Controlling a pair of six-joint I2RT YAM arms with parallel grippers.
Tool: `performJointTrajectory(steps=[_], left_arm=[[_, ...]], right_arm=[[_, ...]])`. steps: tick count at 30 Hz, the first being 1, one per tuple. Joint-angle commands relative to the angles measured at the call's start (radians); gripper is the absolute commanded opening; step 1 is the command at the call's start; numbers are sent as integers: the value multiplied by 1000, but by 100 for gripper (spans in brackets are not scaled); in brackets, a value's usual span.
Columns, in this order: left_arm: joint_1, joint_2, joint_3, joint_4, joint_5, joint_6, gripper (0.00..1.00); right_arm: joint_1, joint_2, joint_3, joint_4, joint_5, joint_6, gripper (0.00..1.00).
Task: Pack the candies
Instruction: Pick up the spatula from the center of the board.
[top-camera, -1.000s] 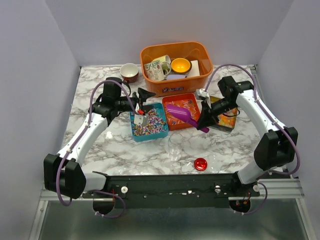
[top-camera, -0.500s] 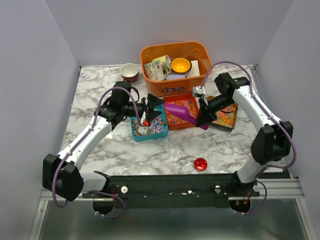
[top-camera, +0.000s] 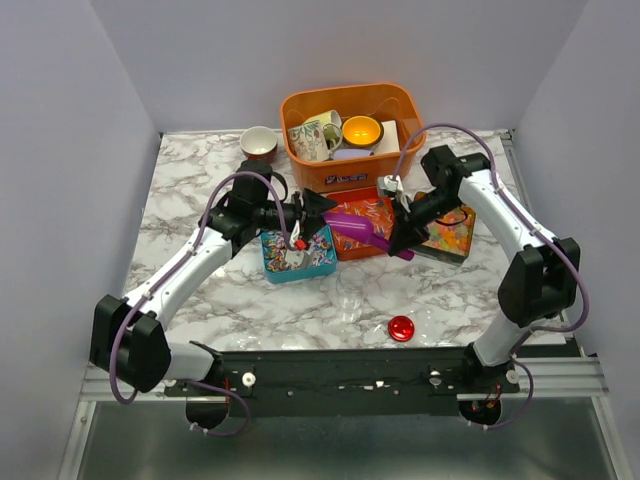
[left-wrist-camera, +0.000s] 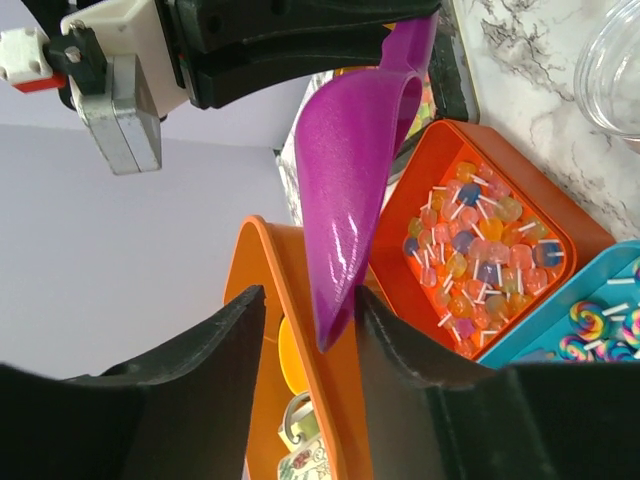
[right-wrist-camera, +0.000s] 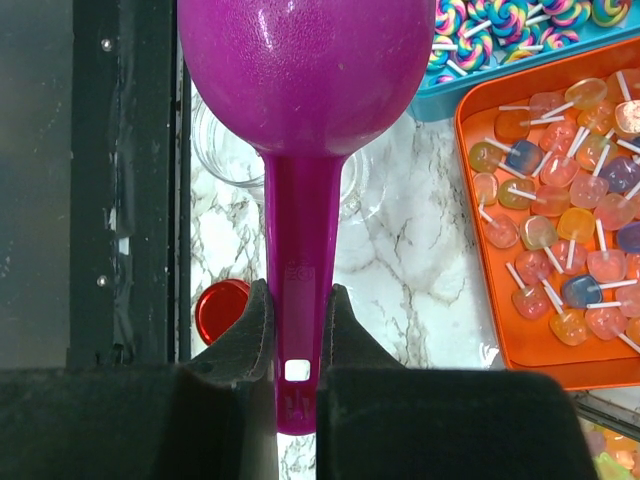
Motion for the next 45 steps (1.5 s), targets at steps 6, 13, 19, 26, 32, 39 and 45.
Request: performJointTrajectory(steps=[6, 13, 19, 26, 32, 39, 45], left_arm=[[-26, 20, 72, -77, 27, 30, 30], [-37, -6, 79, -238, 13, 88, 2], [-38, -57, 55, -321, -28, 92, 0], [-40, -109, 63, -259, -181, -255, 0], [21, -26, 308, -242, -267, -814, 0], [185, 144, 509, -211, -37, -1607, 0], [204, 224, 497, -133, 146, -1938, 0]], right_arm=[[12, 57, 61, -188, -2, 5, 1], [11, 66, 102, -188, 11, 42, 14], [-12, -24, 222, -188, -31, 77, 48], [-65, -31, 437, 14, 81, 611, 67], [-69, -213, 222, 372, 193, 691, 68], [-65, -630, -319, 1002, 224, 505, 98], [-62, -663, -394, 1166, 204, 466, 89]])
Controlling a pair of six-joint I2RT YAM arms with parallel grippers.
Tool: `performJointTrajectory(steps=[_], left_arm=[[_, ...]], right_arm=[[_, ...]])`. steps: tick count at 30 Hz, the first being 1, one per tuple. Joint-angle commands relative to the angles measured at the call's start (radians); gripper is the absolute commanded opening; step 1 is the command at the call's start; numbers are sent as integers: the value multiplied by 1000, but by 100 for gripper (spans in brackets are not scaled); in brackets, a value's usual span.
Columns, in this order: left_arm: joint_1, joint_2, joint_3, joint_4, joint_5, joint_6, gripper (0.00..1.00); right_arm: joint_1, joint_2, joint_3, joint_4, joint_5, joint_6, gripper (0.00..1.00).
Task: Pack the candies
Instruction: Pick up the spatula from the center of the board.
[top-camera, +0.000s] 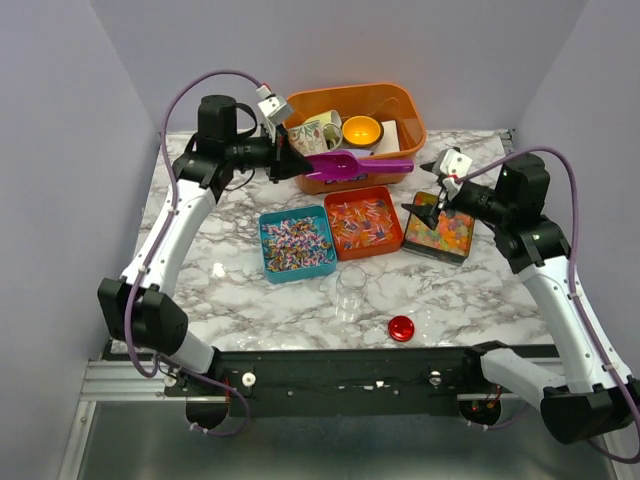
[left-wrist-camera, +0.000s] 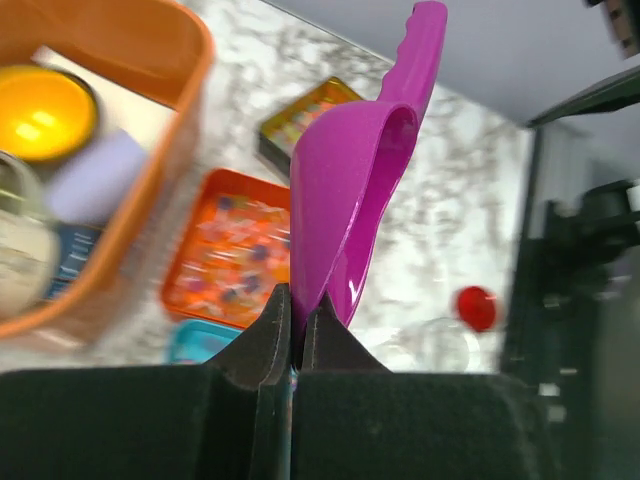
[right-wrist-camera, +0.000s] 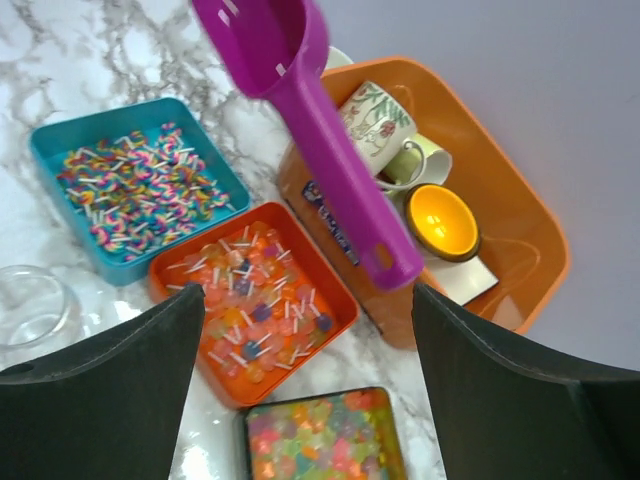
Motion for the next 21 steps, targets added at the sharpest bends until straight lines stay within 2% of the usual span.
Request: performJointTrajectory(steps=[1, 6, 13, 21], left_arm=[[2, 54, -33, 79, 216, -413, 0], [5, 66, -60, 121, 273, -508, 0], [6, 80, -90, 254, 333, -630, 0], [8, 106, -76, 250, 331, -607, 0]], right_arm=[[4, 2, -66, 260, 1, -78, 88], [6, 47, -22, 193, -72, -247, 87], [25, 109, 50, -39, -160, -538, 84], [50, 177, 159, -128, -221, -546, 79]])
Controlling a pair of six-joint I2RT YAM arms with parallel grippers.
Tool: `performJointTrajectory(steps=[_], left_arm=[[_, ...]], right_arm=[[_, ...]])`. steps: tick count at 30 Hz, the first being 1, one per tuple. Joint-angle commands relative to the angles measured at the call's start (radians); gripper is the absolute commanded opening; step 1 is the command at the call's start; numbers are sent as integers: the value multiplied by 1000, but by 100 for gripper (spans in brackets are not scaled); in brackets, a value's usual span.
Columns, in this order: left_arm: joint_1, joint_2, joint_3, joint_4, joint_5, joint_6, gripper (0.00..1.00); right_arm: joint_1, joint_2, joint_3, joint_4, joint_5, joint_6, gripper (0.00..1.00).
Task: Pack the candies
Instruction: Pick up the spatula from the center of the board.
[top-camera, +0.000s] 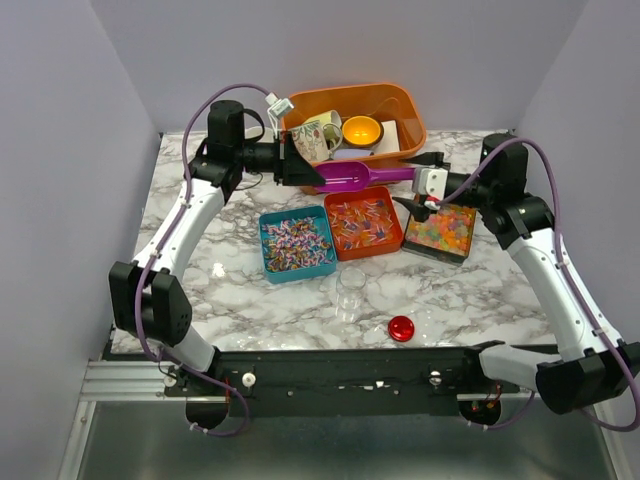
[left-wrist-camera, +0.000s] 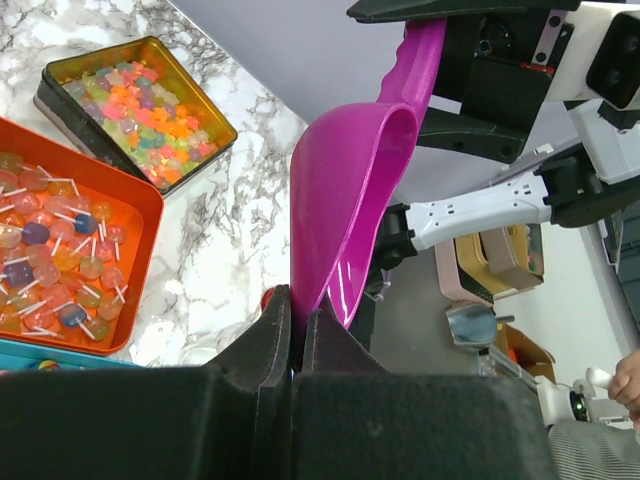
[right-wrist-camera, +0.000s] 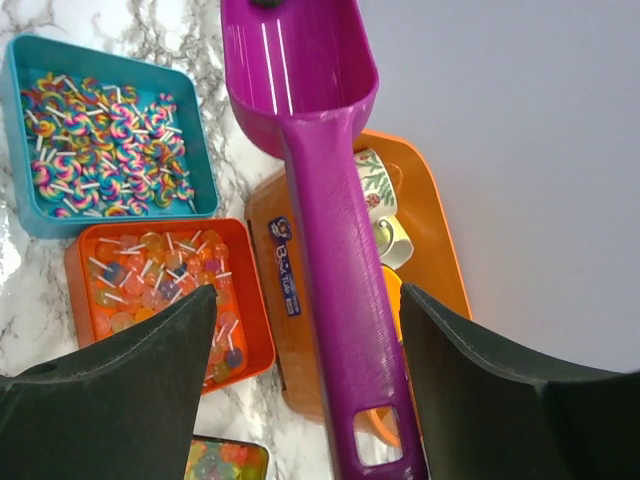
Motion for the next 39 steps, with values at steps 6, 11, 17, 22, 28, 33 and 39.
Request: performJointTrajectory(steps=[6, 11, 17, 22, 28, 33, 39], left_arm=[[10, 59, 81, -218, -12, 209, 0], [13, 58, 74, -210, -26, 201, 0], [11, 63, 80, -193, -28, 184, 0], [11, 55, 64, -190, -40, 181, 0], [11, 50, 58, -190, -52, 182, 0], [11, 50, 57, -197, -68, 185, 0], [11, 53, 54, -195, -69, 179, 0]], right_arm=[[19, 28, 110, -141, -48, -48, 81], [19, 36, 124, -217, -37, -77, 81], [48, 77, 125, -244, 8, -95, 77], [66, 106, 137, -224, 26, -69, 68], [82, 129, 171, -235, 37, -57, 60], [103, 120, 157, -227, 68, -89, 60], [132, 117, 128, -212, 130, -97, 55]])
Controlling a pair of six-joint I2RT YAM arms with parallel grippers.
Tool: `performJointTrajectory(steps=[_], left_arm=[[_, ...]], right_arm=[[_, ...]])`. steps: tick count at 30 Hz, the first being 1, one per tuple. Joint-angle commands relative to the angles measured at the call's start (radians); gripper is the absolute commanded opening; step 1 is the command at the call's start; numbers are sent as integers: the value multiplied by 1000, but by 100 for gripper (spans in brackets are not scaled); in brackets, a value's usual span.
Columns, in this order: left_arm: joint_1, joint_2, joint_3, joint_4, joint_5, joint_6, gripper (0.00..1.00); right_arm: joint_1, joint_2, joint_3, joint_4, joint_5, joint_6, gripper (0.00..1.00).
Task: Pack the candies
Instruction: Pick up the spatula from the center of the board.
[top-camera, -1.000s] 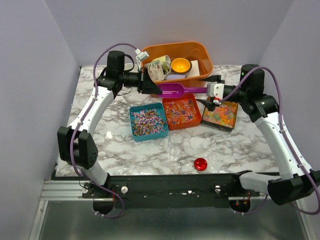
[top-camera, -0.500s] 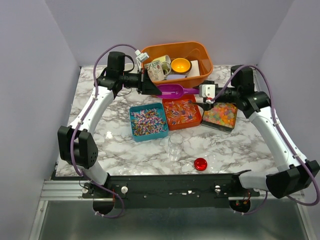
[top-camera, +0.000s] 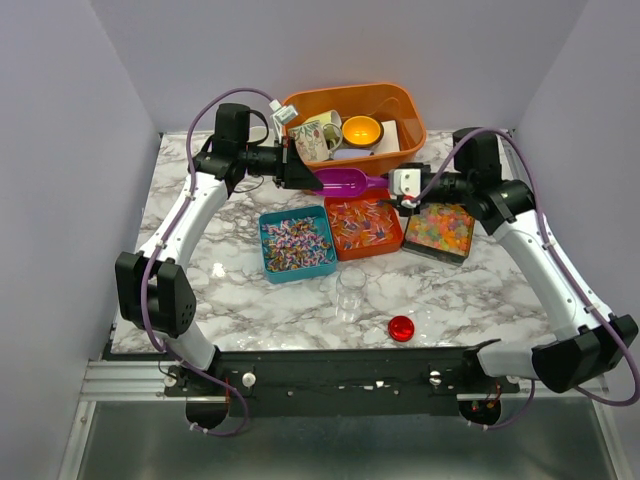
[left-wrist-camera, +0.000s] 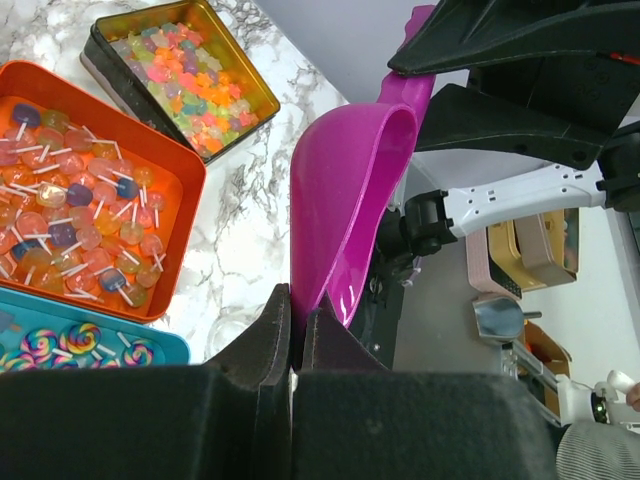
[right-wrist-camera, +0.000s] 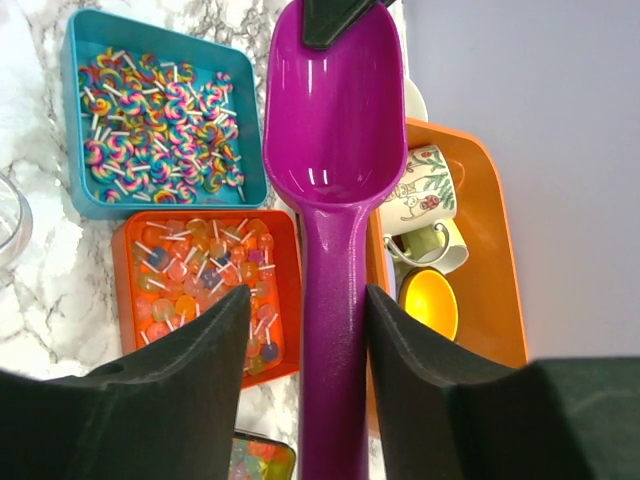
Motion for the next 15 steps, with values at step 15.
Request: performJointTrajectory(steps=[15], left_arm=[[4, -2, -2, 13, 11, -10, 0]], right_arm=[[40, 6, -33, 36, 133, -14, 41]])
